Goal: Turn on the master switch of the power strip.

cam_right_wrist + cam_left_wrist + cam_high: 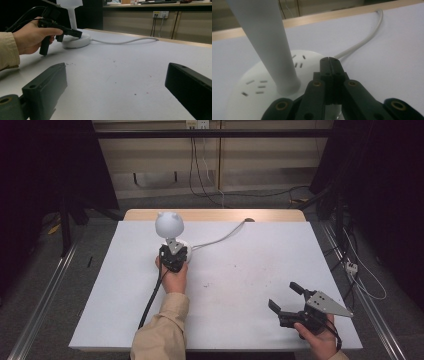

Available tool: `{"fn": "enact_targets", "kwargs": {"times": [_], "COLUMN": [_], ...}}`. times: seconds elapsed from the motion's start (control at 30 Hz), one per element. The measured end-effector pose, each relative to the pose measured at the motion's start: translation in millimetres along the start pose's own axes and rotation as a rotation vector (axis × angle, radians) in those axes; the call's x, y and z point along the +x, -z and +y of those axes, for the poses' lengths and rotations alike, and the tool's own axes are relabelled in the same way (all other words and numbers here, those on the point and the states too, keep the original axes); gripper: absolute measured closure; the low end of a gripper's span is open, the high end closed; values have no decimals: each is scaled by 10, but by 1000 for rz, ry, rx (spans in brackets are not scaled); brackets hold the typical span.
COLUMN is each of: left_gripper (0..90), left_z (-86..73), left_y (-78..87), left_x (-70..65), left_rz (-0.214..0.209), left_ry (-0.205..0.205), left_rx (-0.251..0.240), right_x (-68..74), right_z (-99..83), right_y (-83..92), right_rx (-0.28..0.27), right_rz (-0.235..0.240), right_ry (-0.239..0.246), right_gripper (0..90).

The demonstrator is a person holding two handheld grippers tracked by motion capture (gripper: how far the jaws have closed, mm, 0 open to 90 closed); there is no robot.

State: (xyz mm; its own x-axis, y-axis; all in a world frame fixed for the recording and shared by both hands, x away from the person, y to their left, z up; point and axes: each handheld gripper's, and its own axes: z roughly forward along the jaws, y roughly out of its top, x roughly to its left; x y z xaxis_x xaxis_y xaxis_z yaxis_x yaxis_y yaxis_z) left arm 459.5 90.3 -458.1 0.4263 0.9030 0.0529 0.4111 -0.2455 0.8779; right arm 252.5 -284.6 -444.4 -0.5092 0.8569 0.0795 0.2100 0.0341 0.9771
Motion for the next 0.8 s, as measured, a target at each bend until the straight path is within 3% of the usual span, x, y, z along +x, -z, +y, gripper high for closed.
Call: {"fn": "enact_targets", "kwargs": {"times": [0.07, 0.13, 0.17, 0.27, 0.4, 0.8], "left_gripper": [900, 892, 872, 869, 835, 644], "left_z": [-19, -27, -21, -11, -17, -11], "left_y": [18, 27, 31, 49, 76, 164], "left_x": [10, 9, 2, -20, -33, -30], "left_rz": [5, -30, -51, -60, -59, -83], "left_ry": [36, 55, 64, 98, 83, 99], "left_rx": [-32, -62, -70, -65, -53, -63], "right_x": [0, 2, 5, 14, 23, 28], "right_z": [0, 2, 4, 9, 17, 13], "right_y": [-6, -9, -10, -10, -7, -18], "right_rx": [-1, 0, -3, -2, -4, 0], "right_rz": [-1, 0, 1, 2, 3, 5], "right_ry": [-6, -3, -1, 4, 7, 9], "right_gripper": [36, 36, 36, 36, 36, 36]}}
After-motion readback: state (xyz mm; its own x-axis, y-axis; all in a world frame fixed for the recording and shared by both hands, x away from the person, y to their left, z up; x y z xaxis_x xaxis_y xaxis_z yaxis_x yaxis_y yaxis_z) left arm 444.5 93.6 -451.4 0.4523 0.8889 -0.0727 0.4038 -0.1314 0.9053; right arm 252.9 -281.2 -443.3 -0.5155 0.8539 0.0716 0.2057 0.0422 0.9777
